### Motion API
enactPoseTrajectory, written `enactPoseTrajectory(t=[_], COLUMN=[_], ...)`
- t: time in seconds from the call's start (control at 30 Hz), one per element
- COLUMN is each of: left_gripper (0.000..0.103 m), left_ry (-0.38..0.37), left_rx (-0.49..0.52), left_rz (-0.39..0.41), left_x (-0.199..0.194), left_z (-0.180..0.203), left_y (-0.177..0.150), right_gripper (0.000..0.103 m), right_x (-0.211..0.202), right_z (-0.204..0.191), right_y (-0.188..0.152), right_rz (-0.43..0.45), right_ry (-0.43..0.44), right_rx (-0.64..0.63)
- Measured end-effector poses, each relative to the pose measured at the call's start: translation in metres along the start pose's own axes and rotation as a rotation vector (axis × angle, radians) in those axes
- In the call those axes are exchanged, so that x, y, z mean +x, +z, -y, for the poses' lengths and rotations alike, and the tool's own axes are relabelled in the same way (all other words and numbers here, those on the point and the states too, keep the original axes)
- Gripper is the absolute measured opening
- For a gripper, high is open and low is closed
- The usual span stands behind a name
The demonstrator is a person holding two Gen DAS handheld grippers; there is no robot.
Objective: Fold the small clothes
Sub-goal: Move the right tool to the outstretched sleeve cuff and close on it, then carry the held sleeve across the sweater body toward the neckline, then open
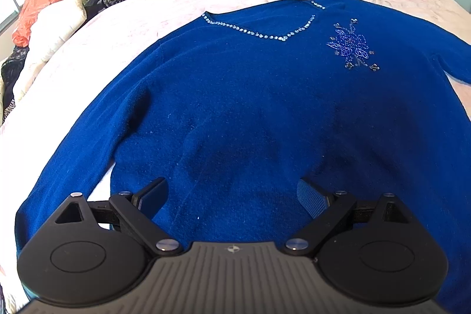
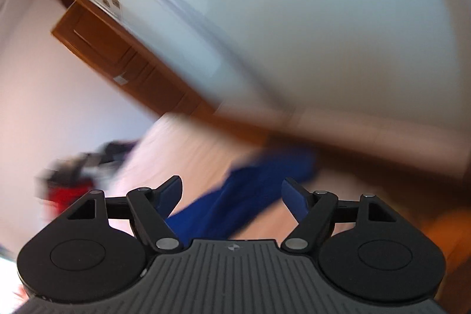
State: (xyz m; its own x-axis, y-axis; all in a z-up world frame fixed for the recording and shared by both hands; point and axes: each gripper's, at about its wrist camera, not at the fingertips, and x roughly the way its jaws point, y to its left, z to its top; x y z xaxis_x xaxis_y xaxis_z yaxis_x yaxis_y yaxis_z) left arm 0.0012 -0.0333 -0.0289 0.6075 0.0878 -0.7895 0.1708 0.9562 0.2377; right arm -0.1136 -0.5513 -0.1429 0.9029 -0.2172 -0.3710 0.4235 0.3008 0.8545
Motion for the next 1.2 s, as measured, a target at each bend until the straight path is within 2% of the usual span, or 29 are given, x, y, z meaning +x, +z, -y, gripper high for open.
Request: enactPoseTrajectory(t=[0.07,0.1,0.17,0.23,0.33,0.47,0.57,0.6,0.63,0.67,0.73,0.77,0.83,0.93,1.07,1.2], left_gripper=[0.095,0.095,0.095,0.095,0.095,0.095,0.095,0.095,0.095,0.095,0.095,0.095,0.095,0.095,0.095,0.095], left_ry=[0.003,0.005,0.006,0.006,0.008,0.006,0.003,0.002,0.003,0.005,0.011,0.015,0.023,0.036,0.049,0.052], left_rx=[0.006,0.006,0.003,0.000,0.001,-0.004,-0.002,-0.002,-0.004,-0.006,-0.017,-0.024,-0.041,-0.061,-0.074,-0.072], left_rz=[0.003,0.004,-0.003,-0.010,-0.011,-0.015,-0.013,-0.012,-0.011,-0.011,-0.009,-0.008,-0.003,0.009,0.021,0.028], left_x=[-0.001,0.000,0.001,0.003,0.005,0.007,0.007,0.007,0.007,0.007,0.008,0.008,0.008,0.008,0.011,0.015], left_z=[0.001,0.001,0.000,0.000,0.000,-0.001,-0.002,-0.003,-0.004,-0.006,-0.010,-0.013,-0.018,-0.026,-0.033,-0.038], left_y=[-0.001,-0.001,-0.001,-0.002,-0.003,-0.003,-0.004,-0.004,-0.003,-0.003,-0.001,0.000,0.001,0.004,0.007,0.013], right_gripper=[0.077,0.076,0.075,0.074,0.067,0.067,0.053,0.027,0.010,0.010,0.009,0.009,0.009,0.010,0.010,0.010], right_x=[0.016,0.023,0.029,0.043,0.057,0.076,0.085,0.085,0.080,0.079,0.066,0.053,-0.006,-0.029,-0.036,-0.018], right_z=[0.005,0.003,-0.011,-0.015,-0.017,-0.021,-0.024,-0.019,-0.008,-0.005,-0.010,-0.017,-0.018,-0.050,-0.094,-0.125], right_y=[-0.015,-0.021,-0.028,-0.027,-0.025,-0.015,-0.010,-0.005,0.001,0.004,0.012,0.018,0.026,0.048,0.043,0.008], right_rz=[-0.065,-0.059,0.001,0.090,0.236,0.367,0.373,0.355,0.326,0.311,0.314,0.329,0.374,0.456,0.510,0.453], right_ry=[0.017,0.009,-0.027,-0.036,-0.076,-0.123,-0.130,-0.112,-0.093,-0.079,-0.072,-0.066,-0.041,-0.026,-0.058,-0.072], right_rx=[0.082,0.063,-0.010,-0.017,-0.028,-0.027,-0.005,0.024,0.067,0.104,0.076,0.043,-0.010,-0.119,-0.324,-0.481])
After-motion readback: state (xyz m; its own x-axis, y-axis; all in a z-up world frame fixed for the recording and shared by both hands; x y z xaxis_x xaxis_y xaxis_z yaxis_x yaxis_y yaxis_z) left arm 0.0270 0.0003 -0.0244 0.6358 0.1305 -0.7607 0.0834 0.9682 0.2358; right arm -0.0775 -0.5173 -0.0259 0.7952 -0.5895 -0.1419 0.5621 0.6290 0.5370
